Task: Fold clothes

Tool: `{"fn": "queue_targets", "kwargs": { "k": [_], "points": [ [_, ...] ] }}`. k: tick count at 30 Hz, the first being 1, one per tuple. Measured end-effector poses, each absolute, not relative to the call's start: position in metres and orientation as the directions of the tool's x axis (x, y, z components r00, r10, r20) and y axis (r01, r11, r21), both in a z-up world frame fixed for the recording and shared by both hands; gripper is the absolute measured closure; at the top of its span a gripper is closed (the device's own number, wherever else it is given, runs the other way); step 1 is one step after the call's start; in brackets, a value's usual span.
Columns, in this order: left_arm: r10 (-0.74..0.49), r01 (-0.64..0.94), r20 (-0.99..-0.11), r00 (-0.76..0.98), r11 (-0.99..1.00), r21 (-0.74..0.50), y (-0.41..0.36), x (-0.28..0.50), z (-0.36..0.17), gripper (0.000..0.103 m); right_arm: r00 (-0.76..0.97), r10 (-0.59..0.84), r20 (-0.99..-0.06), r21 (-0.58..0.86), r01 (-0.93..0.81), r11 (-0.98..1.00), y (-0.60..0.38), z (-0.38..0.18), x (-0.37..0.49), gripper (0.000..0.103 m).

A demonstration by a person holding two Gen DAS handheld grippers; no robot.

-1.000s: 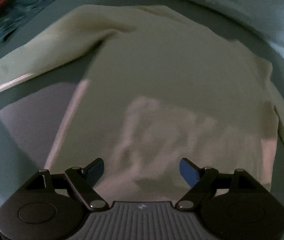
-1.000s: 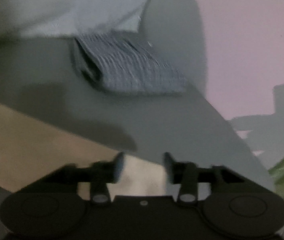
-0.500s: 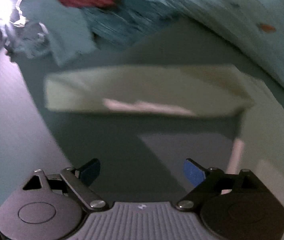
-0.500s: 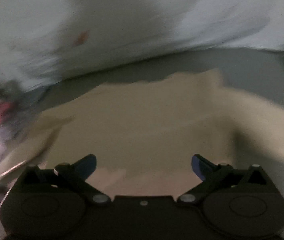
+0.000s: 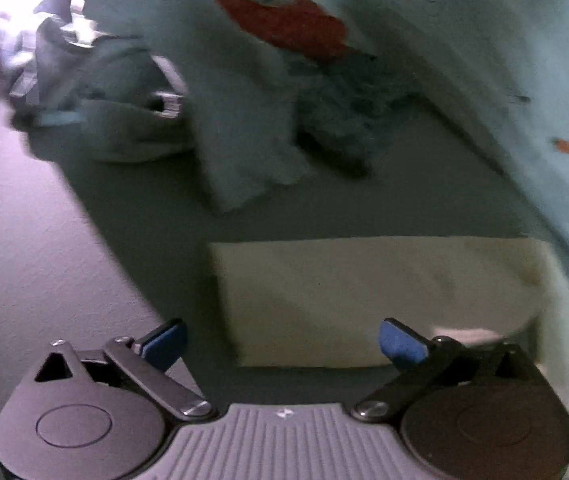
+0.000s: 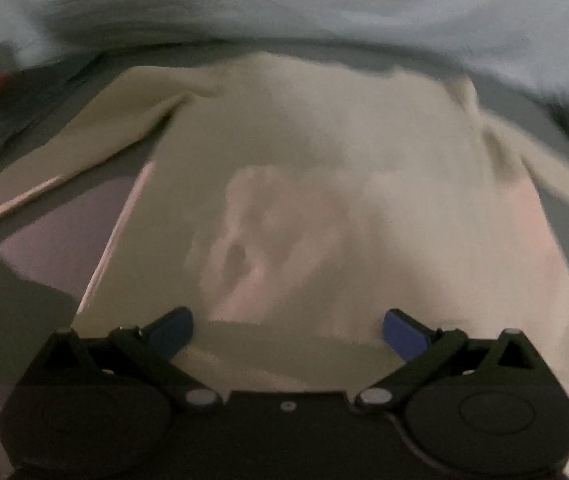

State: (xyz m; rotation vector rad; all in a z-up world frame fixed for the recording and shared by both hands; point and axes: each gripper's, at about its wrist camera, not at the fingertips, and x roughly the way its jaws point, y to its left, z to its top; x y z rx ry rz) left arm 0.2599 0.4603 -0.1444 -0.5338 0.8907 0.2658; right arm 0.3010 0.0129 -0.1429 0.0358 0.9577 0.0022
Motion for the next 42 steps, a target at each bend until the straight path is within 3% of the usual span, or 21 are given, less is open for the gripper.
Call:
{"fn": "queue_targets", "kwargs": {
  "k": [2, 3, 5, 6, 10, 12, 17, 18, 19, 21, 24, 28, 34, 36, 38, 40, 41, 42],
  "points": [
    [0.071, -0.438, -0.786, 0.614, 0.859, -0.264, 0.453, 0.267, -0.145, 0.024, 0.556, 0.003, -0.831, 0.016, 0.019, 1.0, 0.018, -0.142, 0.301, 0.0],
    [0.115, -0.441, -0.781, 0.614, 0.87, -0.219, 0.449, 0.271, -0.147, 0.042, 0.549, -0.003, -0.836, 0.008, 0.018, 1.0, 0.02, -0.141, 0.302, 0.0],
    [0.161, -0.409, -0.781, 0.603, 0.903, -0.13, 0.438, 0.279, -0.147, 0.066, 0.547, -0.01, -0.837, 0.004, 0.024, 1.0, 0.021, -0.14, 0.302, 0.002],
    [0.13, -0.367, -0.788, 0.601, 0.921, -0.129, 0.435, 0.286, -0.145, 0.098, 0.55, -0.01, -0.835, 0.007, 0.029, 1.0, 0.021, -0.139, 0.301, 0.003],
    [-0.037, -0.211, -0.743, 0.668, 0.948, -0.237, 0.417, 0.301, -0.106, 0.098, 0.564, -0.005, -0.826, 0.026, 0.046, 0.999, 0.024, -0.141, 0.304, 0.012],
    [-0.15, -0.057, -0.671, 0.726, 0.959, -0.277, 0.383, 0.308, -0.067, 0.098, 0.572, -0.028, -0.82, 0.013, 0.067, 0.998, 0.022, -0.135, 0.303, 0.026],
    [-0.557, 0.39, -0.458, 0.693, 0.824, -0.412, 0.244, 0.32, 0.024, 0.094, 0.624, -0.1, -0.775, -0.007, 0.149, 0.989, 0.0, -0.108, 0.291, 0.026],
    [-0.614, 0.469, -0.444, 0.653, 0.788, -0.399, 0.212, 0.32, 0.033, 0.08, 0.629, -0.115, -0.769, -0.011, 0.167, 0.986, -0.005, -0.104, 0.288, 0.026],
    [-0.659, 0.544, -0.438, 0.612, 0.752, -0.372, 0.185, 0.318, 0.035, 0.049, 0.627, -0.13, -0.768, -0.015, 0.186, 0.982, -0.011, -0.102, 0.285, 0.026],
    [-0.714, 0.646, -0.44, 0.545, 0.692, -0.322, 0.142, 0.311, 0.033, 0.017, 0.62, -0.161, -0.767, -0.023, 0.225, 0.974, -0.021, -0.097, 0.278, 0.025],
    [-0.756, 0.66, -0.462, 0.464, 0.643, -0.389, 0.137, 0.302, 0.013, 0.017, 0.615, -0.196, -0.764, -0.038, 0.261, 0.965, -0.034, -0.094, 0.262, 0.023],
    [-0.713, 0.54, -0.553, 0.43, 0.694, -0.475, 0.17, 0.301, -0.019, 0.017, 0.593, -0.249, -0.765, -0.094, 0.28, 0.955, -0.044, -0.102, 0.247, 0.023],
    [-0.33, 0.298, -0.811, 0.483, 0.933, -0.201, 0.198, 0.289, -0.081, 0.019, 0.641, -0.22, -0.736, -0.281, 0.006, 0.96, -0.025, -0.117, 0.256, 0.025],
    [-0.277, 0.258, -0.853, 0.443, 0.95, -0.175, 0.198, 0.286, -0.103, 0.019, 0.668, -0.198, -0.717, -0.375, -0.13, 0.918, -0.013, -0.125, 0.264, 0.028],
    [-0.299, 0.195, -0.88, 0.369, 0.951, -0.242, 0.191, 0.281, -0.118, 0.021, 0.677, -0.182, -0.713, -0.46, -0.256, 0.85, -0.006, -0.138, 0.272, 0.035],
    [-0.301, 0.116, -0.889, 0.344, 0.954, -0.278, 0.181, 0.276, -0.127, 0.021, 0.71, -0.139, -0.691, -0.507, -0.338, 0.793, -0.006, -0.142, 0.276, 0.035],
    [-0.268, 0.086, -0.894, 0.36, 0.963, -0.255, 0.175, 0.273, -0.126, 0.021, 0.71, -0.1, -0.698, -0.497, -0.378, 0.781, -0.01, -0.142, 0.279, 0.039],
    [-0.228, 0.057, -0.9, 0.37, 0.973, -0.223, 0.168, 0.271, -0.127, 0.022, 0.704, -0.058, -0.708, -0.478, -0.418, 0.773, -0.015, -0.141, 0.283, 0.05]
  ]
}}
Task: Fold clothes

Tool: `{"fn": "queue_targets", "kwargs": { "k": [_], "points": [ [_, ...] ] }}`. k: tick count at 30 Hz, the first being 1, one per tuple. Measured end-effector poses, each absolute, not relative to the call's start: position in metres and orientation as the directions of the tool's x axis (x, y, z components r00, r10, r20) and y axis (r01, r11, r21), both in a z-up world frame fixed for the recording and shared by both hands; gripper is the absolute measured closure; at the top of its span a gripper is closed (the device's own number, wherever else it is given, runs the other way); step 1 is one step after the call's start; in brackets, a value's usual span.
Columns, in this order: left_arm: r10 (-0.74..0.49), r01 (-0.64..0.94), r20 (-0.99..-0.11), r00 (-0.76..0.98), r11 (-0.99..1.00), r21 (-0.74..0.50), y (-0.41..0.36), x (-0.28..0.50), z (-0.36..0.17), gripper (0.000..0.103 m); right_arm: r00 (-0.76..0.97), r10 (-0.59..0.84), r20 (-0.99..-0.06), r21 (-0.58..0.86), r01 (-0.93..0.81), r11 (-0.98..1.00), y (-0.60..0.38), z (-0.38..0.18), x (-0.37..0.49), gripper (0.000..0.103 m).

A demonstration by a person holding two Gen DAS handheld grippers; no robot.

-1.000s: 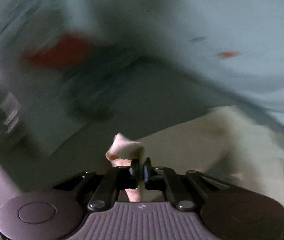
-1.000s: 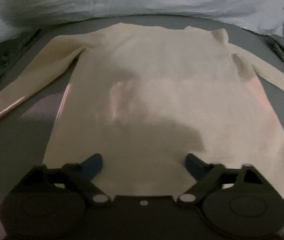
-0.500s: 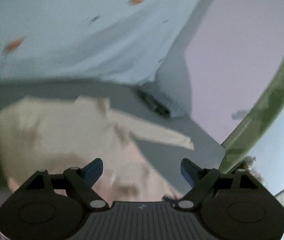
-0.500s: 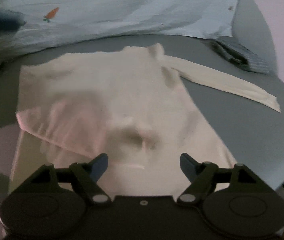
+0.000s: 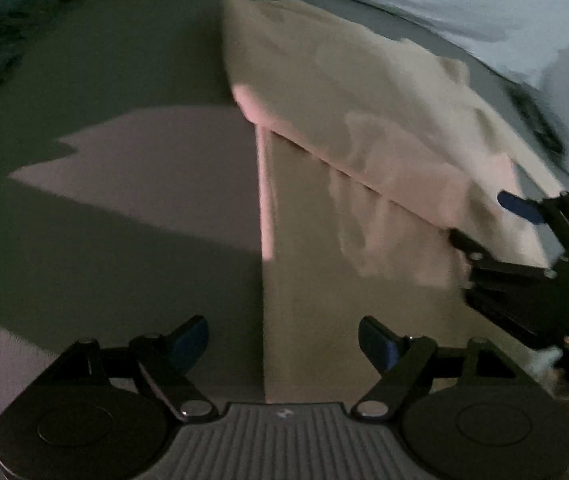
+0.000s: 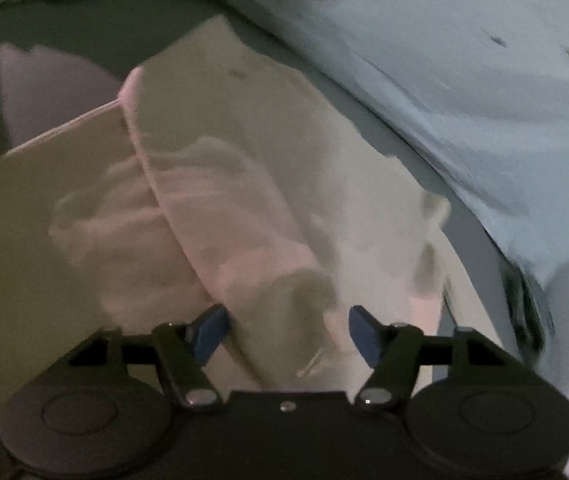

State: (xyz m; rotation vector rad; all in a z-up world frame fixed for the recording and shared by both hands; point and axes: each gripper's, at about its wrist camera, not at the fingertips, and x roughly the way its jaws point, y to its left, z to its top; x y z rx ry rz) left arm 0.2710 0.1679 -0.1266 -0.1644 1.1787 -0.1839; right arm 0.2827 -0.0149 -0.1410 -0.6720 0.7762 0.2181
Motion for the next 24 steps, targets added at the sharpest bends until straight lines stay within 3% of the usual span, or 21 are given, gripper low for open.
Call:
{"fn": "queue_targets", "kwargs": {
  "k": [1, 2, 3, 5, 6, 9, 15, 17, 20, 22, 24],
  "points": [
    [-0.179, 0.024, -0.905, 0.387, 0.983, -0.184, 0.159, 0.268, -0.127, 0.027, 0.689, -0.009, -0.725, -0.445, -0.458, 0.77, -0.021, -0.139, 0.285, 0.058],
    [-0.115, -0.017, -0.907, 0.405, 0.991, -0.133, 0.15, 0.265, -0.127, 0.031, 0.667, 0.05, -0.744, -0.399, -0.503, 0.767, -0.028, -0.138, 0.289, 0.086],
    [-0.05, -0.059, -0.907, 0.419, 0.995, -0.082, 0.142, 0.263, -0.127, 0.044, 0.65, 0.094, -0.754, -0.368, -0.536, 0.76, -0.035, -0.138, 0.292, 0.099],
    [0.024, -0.12, -0.897, 0.44, 0.992, -0.032, 0.124, 0.26, -0.126, 0.067, 0.654, 0.157, -0.74, -0.369, -0.591, 0.717, -0.048, -0.138, 0.298, 0.099],
    [0.019, -0.151, -0.895, 0.446, 0.987, -0.055, 0.119, 0.259, -0.124, 0.091, 0.674, 0.172, -0.718, -0.398, -0.601, 0.693, -0.055, -0.136, 0.299, 0.099],
    [0.104, -0.243, -0.889, 0.446, 0.97, -0.008, 0.1, 0.256, -0.121, 0.1, 0.763, 0.2, -0.615, -0.468, -0.558, 0.685, -0.081, -0.118, 0.31, 0.1],
    [0.028, -0.165, -0.863, 0.504, 0.984, -0.065, 0.031, 0.235, -0.071, 0.101, 0.917, 0.054, -0.395, -0.618, -0.308, 0.723, -0.171, -0.072, 0.349, 0.1],
    [-0.017, -0.111, -0.868, 0.497, 0.99, -0.083, 0.004, 0.228, -0.063, 0.099, 0.927, -0.04, -0.374, -0.625, -0.22, 0.749, -0.209, -0.065, 0.366, 0.099],
    [-0.106, -0.035, -0.892, 0.439, 0.99, -0.135, -0.032, 0.231, -0.08, 0.094, 0.891, -0.179, -0.416, -0.605, -0.124, 0.786, -0.256, -0.078, 0.391, 0.098],
    [-0.166, -0.018, -0.905, 0.391, 0.982, -0.188, -0.049, 0.235, -0.095, 0.085, 0.851, -0.246, -0.464, -0.591, -0.09, 0.802, -0.278, -0.093, 0.398, 0.089],
    [-0.215, -0.007, -0.905, 0.367, 0.972, -0.234, -0.06, 0.233, -0.103, 0.078, 0.827, -0.243, -0.506, -0.54, -0.085, 0.838, -0.287, -0.099, 0.391, 0.065]
  ]
}}
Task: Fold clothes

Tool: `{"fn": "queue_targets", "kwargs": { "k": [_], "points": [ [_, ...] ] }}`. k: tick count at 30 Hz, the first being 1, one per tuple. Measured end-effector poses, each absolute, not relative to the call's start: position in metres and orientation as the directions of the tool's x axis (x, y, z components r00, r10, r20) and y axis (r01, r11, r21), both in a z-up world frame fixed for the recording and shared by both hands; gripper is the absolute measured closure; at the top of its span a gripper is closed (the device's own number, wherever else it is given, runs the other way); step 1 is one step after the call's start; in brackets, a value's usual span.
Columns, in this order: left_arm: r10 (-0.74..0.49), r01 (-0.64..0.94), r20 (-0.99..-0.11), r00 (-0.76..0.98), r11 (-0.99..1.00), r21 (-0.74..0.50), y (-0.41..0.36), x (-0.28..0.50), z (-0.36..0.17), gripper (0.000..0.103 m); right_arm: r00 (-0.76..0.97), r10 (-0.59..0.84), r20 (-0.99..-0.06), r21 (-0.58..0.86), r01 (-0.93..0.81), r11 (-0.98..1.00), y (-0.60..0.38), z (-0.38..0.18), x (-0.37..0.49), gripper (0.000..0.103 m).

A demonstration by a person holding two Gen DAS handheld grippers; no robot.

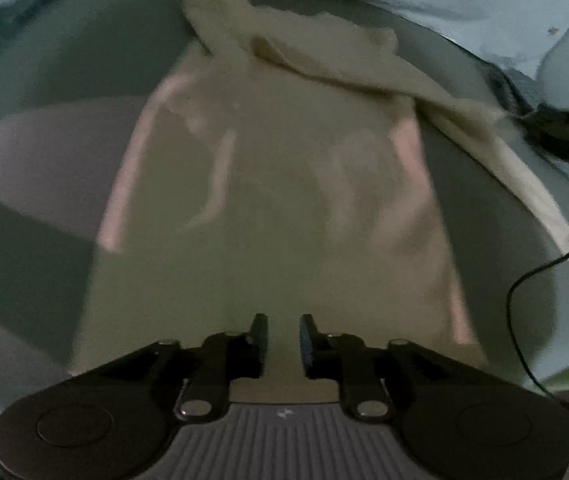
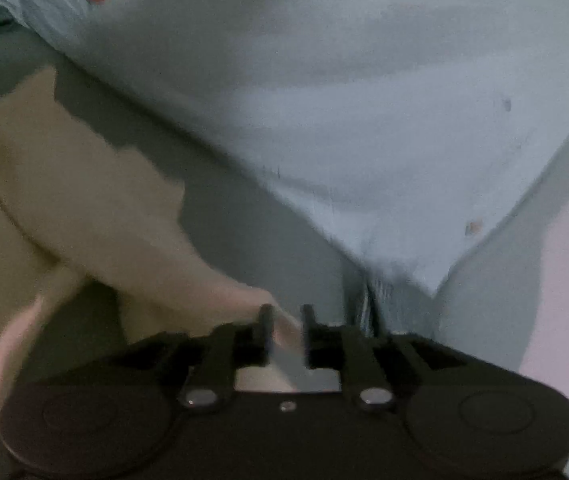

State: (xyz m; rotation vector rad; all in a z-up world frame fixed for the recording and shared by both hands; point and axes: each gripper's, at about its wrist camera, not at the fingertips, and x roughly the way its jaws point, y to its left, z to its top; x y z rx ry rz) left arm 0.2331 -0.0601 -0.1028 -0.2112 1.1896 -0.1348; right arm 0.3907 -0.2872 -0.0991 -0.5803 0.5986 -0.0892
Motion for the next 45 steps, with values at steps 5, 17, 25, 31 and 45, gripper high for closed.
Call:
{"fn": "queue_targets", "kwargs": {
  "k": [5, 17, 25, 31, 45],
  "points": [
    [-0.16, -0.083, -0.896, 0.413, 0.974, -0.212, -0.035, 0.208, -0.087, 0.054, 0.73, -0.007, -0.683, -0.196, -0.174, 0.965, -0.282, -0.106, 0.34, 0.056],
    [-0.062, -0.272, -0.861, 0.504, 0.935, -0.227, 0.067, 0.236, -0.088, 0.029, 0.634, 0.342, -0.694, 0.003, -0.472, 0.882, -0.173, -0.091, 0.312, 0.032],
    [-0.085, -0.179, -0.824, 0.56, 0.959, -0.22, 0.122, 0.296, -0.102, 0.018, 0.668, 0.354, -0.655, 0.145, -0.348, 0.926, -0.143, -0.081, 0.384, 0.028],
    [-0.147, -0.148, -0.789, 0.596, 0.946, -0.288, 0.166, 0.354, -0.09, 0.014, 0.66, 0.37, -0.654, 0.161, -0.356, 0.921, -0.101, -0.068, 0.454, 0.028],
    [-0.214, -0.175, -0.767, 0.605, 0.904, -0.39, 0.242, 0.454, -0.112, 0.011, 0.541, 0.321, -0.777, -0.01, -0.52, 0.854, -0.003, -0.107, 0.613, 0.094]
  ]
}}
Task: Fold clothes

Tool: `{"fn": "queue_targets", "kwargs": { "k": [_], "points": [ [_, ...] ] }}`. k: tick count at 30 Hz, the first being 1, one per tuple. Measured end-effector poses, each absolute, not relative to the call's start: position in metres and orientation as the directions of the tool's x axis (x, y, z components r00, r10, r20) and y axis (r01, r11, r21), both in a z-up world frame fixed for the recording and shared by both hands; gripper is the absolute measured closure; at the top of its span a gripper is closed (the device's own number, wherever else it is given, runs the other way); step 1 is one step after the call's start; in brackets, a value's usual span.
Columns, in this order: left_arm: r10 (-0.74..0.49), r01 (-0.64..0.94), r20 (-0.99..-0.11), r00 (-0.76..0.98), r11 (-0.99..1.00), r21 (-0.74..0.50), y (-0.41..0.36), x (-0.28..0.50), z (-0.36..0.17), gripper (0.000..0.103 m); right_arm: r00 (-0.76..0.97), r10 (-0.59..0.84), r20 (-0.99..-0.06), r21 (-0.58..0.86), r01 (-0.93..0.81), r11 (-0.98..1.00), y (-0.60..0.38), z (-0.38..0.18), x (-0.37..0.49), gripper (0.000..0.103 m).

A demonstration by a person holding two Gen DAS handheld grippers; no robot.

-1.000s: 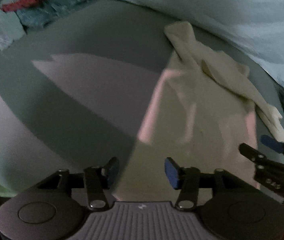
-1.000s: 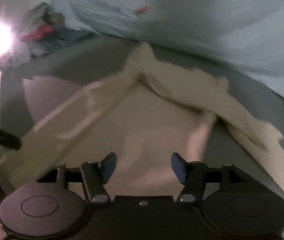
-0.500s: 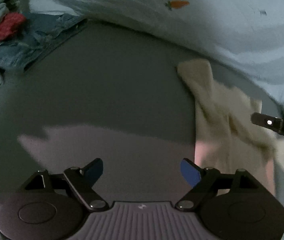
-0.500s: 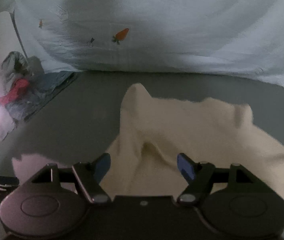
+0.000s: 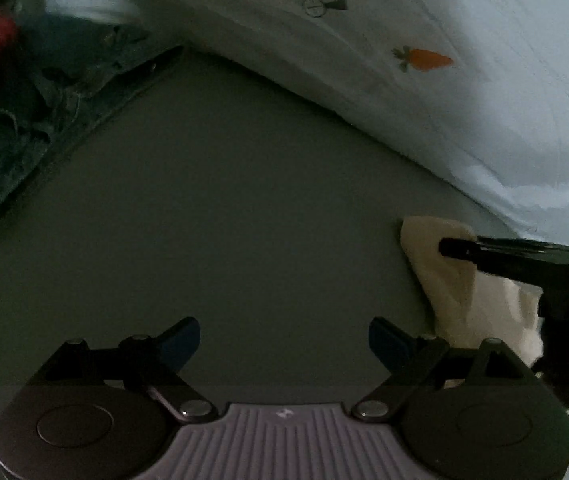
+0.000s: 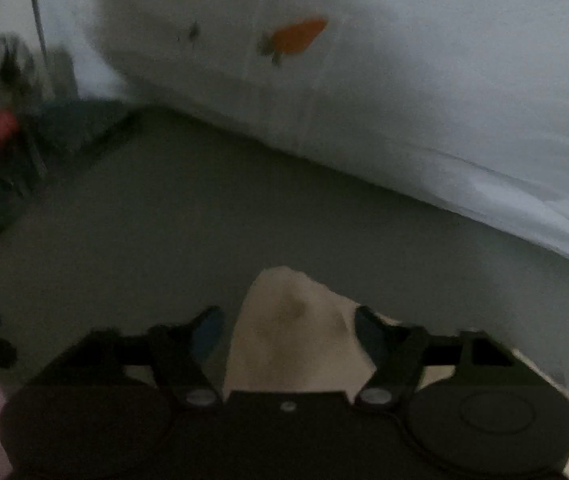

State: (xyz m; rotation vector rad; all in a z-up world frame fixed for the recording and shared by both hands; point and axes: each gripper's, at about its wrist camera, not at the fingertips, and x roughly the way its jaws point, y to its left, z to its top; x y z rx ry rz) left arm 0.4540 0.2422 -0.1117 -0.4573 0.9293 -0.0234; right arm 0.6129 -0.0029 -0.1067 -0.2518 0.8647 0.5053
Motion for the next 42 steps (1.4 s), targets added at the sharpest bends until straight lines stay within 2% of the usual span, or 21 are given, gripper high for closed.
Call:
{"fn": "queue_targets", "kwargs": {
  "k": [1, 4, 10, 11, 12, 14, 16, 18, 22, 25, 30, 34, 37, 40, 41, 42],
  "points": [
    [-0.223, -0.169, -0.765, 0.604, 0.902, -0.397, 0.245, 0.455, -0.112, 0.011, 0.528, 0.325, -0.785, 0.008, -0.514, 0.857, -0.002, -0.107, 0.618, 0.097],
    [-0.227, -0.153, -0.763, 0.605, 0.908, -0.391, 0.249, 0.461, -0.115, 0.011, 0.501, 0.429, -0.752, 0.202, -0.444, 0.873, -0.016, -0.109, 0.635, 0.097],
    [-0.213, -0.151, -0.789, 0.577, 0.921, -0.359, 0.251, 0.468, -0.13, 0.011, 0.526, 0.441, -0.727, 0.402, -0.194, 0.895, -0.051, -0.152, 0.662, 0.092],
    [-0.209, -0.15, -0.794, 0.571, 0.924, -0.351, 0.25, 0.468, -0.13, 0.011, 0.533, 0.436, -0.725, 0.41, -0.174, 0.895, -0.053, -0.15, 0.661, 0.084],
    [-0.206, -0.149, -0.799, 0.565, 0.927, -0.344, 0.25, 0.468, -0.13, 0.011, 0.551, 0.424, -0.718, 0.403, -0.167, 0.9, -0.055, -0.144, 0.657, 0.066],
    [-0.206, -0.134, -0.8, 0.563, 0.933, -0.334, 0.244, 0.469, -0.124, 0.011, 0.593, 0.399, -0.699, 0.383, -0.16, 0.91, -0.061, -0.129, 0.648, 0.047],
    [-0.196, -0.107, -0.797, 0.572, 0.945, -0.309, 0.231, 0.469, -0.115, 0.011, 0.634, 0.405, -0.659, 0.405, -0.155, 0.901, -0.075, -0.109, 0.634, 0.044],
    [-0.184, -0.075, -0.792, 0.582, 0.958, -0.278, 0.214, 0.468, -0.106, 0.011, 0.675, 0.402, -0.619, 0.414, -0.154, 0.897, -0.096, -0.09, 0.611, 0.023],
    [-0.175, -0.027, -0.779, 0.602, 0.971, -0.239, 0.169, 0.458, -0.096, 0.007, 0.736, 0.32, -0.597, 0.353, -0.118, 0.928, -0.145, -0.076, 0.551, 0.016],
    [-0.161, 0.011, -0.796, 0.584, 0.982, -0.191, 0.129, 0.451, -0.093, 0.007, 0.76, 0.189, -0.622, 0.253, -0.034, 0.967, -0.193, -0.082, 0.499, 0.005],
    [-0.171, 0.05, -0.805, 0.568, 0.983, -0.174, 0.071, 0.447, -0.088, 0.006, 0.744, -0.024, -0.667, 0.133, 0.151, 0.98, -0.279, -0.102, 0.433, 0.004],
    [-0.084, 0.05, -0.824, 0.56, 0.996, -0.068, 0.032, 0.463, -0.106, 0.006, 0.703, -0.157, -0.694, 0.098, 0.308, 0.946, -0.34, -0.127, 0.413, 0.004],
    [0.004, 0.045, -0.834, 0.551, 0.998, 0.035, 0.009, 0.47, -0.116, 0.006, 0.667, -0.169, -0.726, 0.153, 0.395, 0.906, -0.374, -0.153, 0.413, 0.005],
    [0.058, 0.02, -0.857, 0.512, 0.997, 0.079, -0.004, 0.471, -0.124, 0.006, 0.706, -0.107, -0.7, 0.186, 0.325, 0.927, -0.382, -0.157, 0.412, 0.008],
    [0.048, 0.025, -0.867, 0.496, 0.997, 0.07, -0.007, 0.47, -0.127, 0.006, 0.715, -0.08, -0.694, 0.176, 0.276, 0.945, -0.377, -0.156, 0.415, 0.024],
    [0.039, 0.031, -0.876, 0.481, 0.998, 0.061, -0.01, 0.469, -0.131, 0.006, 0.722, -0.064, -0.689, 0.143, 0.222, 0.964, -0.371, -0.156, 0.416, 0.046]
  ]
}}
